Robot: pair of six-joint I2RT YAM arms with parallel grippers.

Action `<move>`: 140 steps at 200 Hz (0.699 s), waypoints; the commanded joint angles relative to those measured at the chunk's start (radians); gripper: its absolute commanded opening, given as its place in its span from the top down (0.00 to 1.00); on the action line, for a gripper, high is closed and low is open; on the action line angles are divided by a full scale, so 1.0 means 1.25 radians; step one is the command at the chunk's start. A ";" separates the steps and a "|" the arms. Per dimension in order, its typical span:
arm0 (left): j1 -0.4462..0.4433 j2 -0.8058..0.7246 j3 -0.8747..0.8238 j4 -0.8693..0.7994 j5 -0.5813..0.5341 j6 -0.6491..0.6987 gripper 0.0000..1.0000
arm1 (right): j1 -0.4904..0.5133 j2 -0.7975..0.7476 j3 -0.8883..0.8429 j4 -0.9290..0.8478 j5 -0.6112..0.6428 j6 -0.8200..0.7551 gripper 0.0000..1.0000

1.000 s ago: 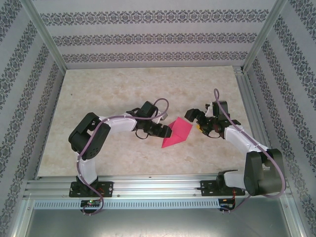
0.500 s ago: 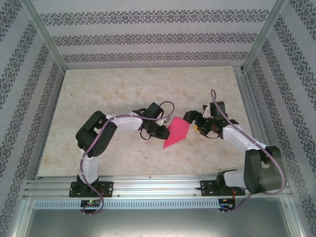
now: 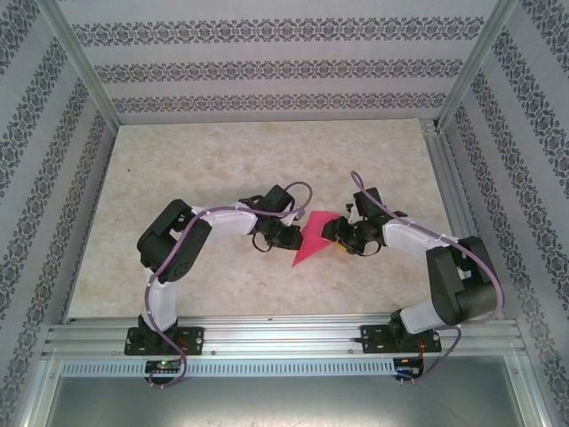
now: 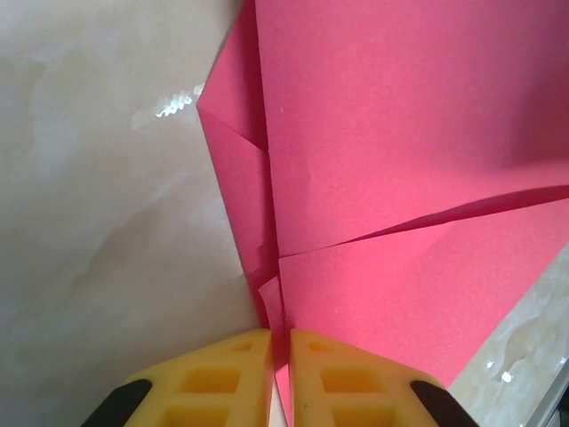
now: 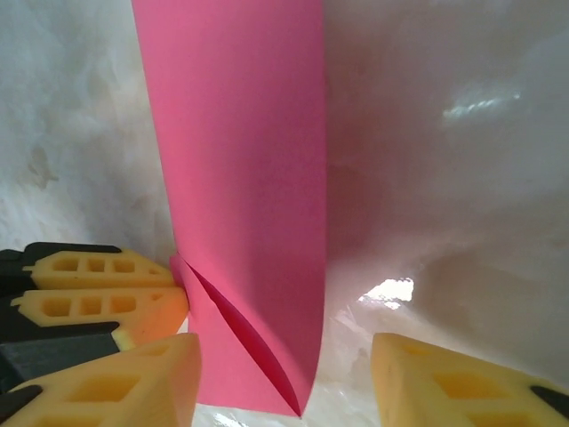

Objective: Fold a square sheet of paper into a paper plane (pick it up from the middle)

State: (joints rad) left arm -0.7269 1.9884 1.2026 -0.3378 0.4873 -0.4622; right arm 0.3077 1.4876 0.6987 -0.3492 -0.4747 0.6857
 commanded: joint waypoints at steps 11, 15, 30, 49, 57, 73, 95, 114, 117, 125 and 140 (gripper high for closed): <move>-0.008 0.032 -0.007 0.014 -0.009 -0.007 0.85 | 0.033 0.031 0.055 -0.005 0.025 0.001 0.70; -0.008 0.032 -0.007 0.014 -0.009 -0.008 0.85 | 0.035 0.031 0.058 -0.006 0.029 0.003 0.73; -0.008 0.026 -0.012 0.016 -0.012 -0.009 0.85 | 0.040 0.031 0.065 -0.008 0.032 0.011 0.75; -0.008 0.021 -0.013 0.017 -0.018 -0.009 0.85 | 0.043 0.027 0.069 -0.025 0.042 0.011 0.72; -0.008 0.022 -0.012 0.016 -0.018 -0.010 0.85 | 0.044 0.023 0.072 -0.041 0.053 0.008 0.69; -0.008 0.021 -0.011 0.015 -0.019 -0.007 0.85 | 0.044 0.018 0.080 -0.077 0.079 -0.002 0.65; -0.008 0.020 -0.011 0.013 -0.020 -0.004 0.85 | 0.045 0.010 0.086 -0.089 0.083 -0.004 0.71; -0.008 0.017 -0.013 0.015 -0.020 -0.005 0.85 | 0.052 0.013 0.094 -0.087 0.084 -0.001 0.86; -0.009 0.017 -0.013 0.015 -0.020 -0.005 0.85 | 0.053 0.015 0.096 -0.086 0.084 -0.001 0.89; -0.009 0.015 -0.013 0.015 -0.021 -0.005 0.85 | 0.054 0.022 0.100 -0.083 0.080 0.000 0.94; -0.008 -0.001 -0.017 0.021 -0.030 -0.008 0.82 | 0.055 0.029 0.105 -0.076 0.073 0.006 0.98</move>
State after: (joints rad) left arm -0.7269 1.9884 1.2026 -0.3382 0.4835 -0.4622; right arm 0.3611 1.5253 0.7952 -0.4496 -0.3927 0.6880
